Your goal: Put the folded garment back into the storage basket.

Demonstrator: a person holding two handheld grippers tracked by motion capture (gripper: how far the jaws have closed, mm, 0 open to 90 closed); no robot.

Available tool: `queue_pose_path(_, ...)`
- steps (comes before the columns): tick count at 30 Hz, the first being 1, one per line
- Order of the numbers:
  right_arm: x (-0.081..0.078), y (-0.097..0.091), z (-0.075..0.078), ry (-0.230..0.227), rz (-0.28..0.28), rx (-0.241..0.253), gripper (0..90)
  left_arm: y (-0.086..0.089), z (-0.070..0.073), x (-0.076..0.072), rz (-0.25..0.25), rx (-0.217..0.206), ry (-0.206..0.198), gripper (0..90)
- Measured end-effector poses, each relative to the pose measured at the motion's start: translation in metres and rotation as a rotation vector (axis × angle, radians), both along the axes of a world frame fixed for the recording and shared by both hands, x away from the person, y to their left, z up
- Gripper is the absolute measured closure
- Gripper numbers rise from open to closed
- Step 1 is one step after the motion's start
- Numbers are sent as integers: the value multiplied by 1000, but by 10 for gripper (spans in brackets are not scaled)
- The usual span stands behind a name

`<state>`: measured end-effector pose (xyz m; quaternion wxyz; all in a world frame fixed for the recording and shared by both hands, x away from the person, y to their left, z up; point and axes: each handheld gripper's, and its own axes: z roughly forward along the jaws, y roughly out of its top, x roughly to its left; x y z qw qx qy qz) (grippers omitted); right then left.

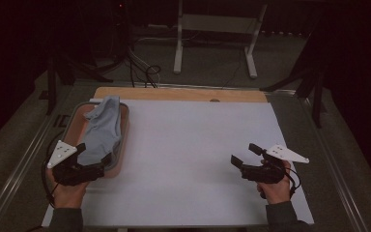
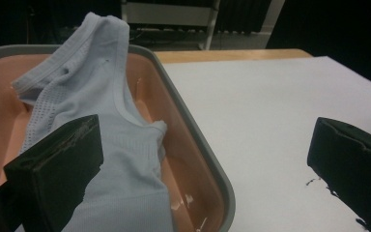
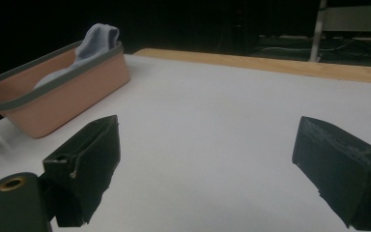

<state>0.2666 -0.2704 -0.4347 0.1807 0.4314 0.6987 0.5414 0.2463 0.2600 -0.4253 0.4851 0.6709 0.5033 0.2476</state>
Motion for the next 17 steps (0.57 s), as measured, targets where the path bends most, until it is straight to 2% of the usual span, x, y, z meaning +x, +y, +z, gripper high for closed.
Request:
queue_pose_path(9,-2,-9,-2,-20,-28,9,102,1,1,-1,-6,-4,-10,2)
queue_pose_path(17,-2,-11,-5,-28,-37,-35,102,2,2,-2,1,-4,-9,2)
